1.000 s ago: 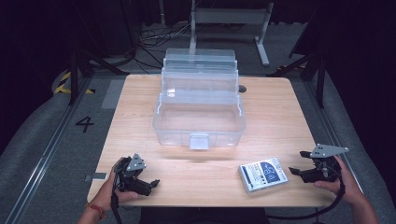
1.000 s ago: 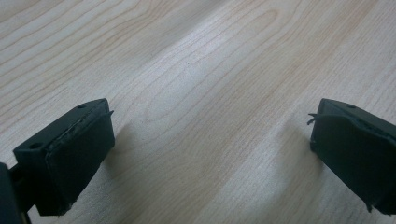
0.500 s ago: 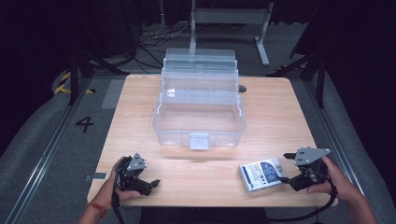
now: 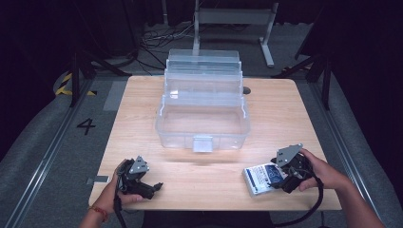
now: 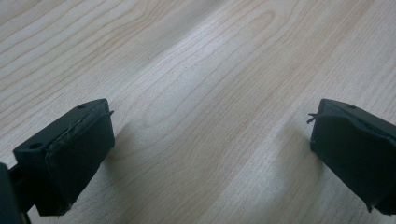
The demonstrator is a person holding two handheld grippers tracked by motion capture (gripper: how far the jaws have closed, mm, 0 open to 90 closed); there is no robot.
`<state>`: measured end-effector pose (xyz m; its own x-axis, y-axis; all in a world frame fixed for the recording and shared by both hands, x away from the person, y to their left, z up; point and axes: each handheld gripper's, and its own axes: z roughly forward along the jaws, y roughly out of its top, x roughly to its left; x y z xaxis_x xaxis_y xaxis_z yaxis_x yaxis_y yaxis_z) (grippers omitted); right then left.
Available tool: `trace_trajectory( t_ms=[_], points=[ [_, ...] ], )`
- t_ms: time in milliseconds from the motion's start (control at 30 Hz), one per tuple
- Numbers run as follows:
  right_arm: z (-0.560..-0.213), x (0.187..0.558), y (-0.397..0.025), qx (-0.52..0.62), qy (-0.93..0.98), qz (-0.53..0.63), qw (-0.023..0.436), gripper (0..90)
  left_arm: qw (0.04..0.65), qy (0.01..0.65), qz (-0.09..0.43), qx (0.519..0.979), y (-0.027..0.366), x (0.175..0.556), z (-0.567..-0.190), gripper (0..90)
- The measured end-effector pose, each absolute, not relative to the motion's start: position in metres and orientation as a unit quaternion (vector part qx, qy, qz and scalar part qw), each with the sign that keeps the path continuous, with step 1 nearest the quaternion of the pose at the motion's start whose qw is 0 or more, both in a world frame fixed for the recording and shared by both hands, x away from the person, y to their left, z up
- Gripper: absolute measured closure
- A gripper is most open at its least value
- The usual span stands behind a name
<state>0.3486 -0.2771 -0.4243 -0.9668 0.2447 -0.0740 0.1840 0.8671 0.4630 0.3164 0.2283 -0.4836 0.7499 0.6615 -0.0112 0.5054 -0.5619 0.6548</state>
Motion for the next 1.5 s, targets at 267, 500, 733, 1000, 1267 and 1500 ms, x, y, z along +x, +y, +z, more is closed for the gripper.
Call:
trace_trajectory(
  t_ms=[267,500,733,1000,1267,1500],
  points=[
    [-0.429,0.353,-0.250,0.055,0.984,0.168,0.036,0.0,0.330,0.335,0.117,0.875,0.228,0.316,-0.484,0.2],
    [-0.428,0.351,-0.229,0.027,0.988,0.149,0.034,0.0,0.330,0.335,0.117,0.875,0.228,0.316,-0.484,0.2],
    [-0.428,0.359,-0.229,0.037,0.990,0.131,0.032,0.0,0.330,0.332,0.116,0.876,0.229,0.316,-0.484,0.2],
    [-0.447,0.365,-0.224,0.043,0.996,0.083,0.011,0.5,0.330,0.332,0.117,0.876,0.229,0.316,-0.484,0.2],
    [-0.449,0.371,-0.232,0.103,0.985,0.138,0.020,3.4,0.312,0.324,0.108,0.887,0.225,0.318,-0.478,5.2],
    [-0.451,0.375,-0.243,0.138,0.975,0.171,0.031,4.6,0.314,0.316,0.107,0.889,0.224,0.322,-0.475,15.7]
  ],
)
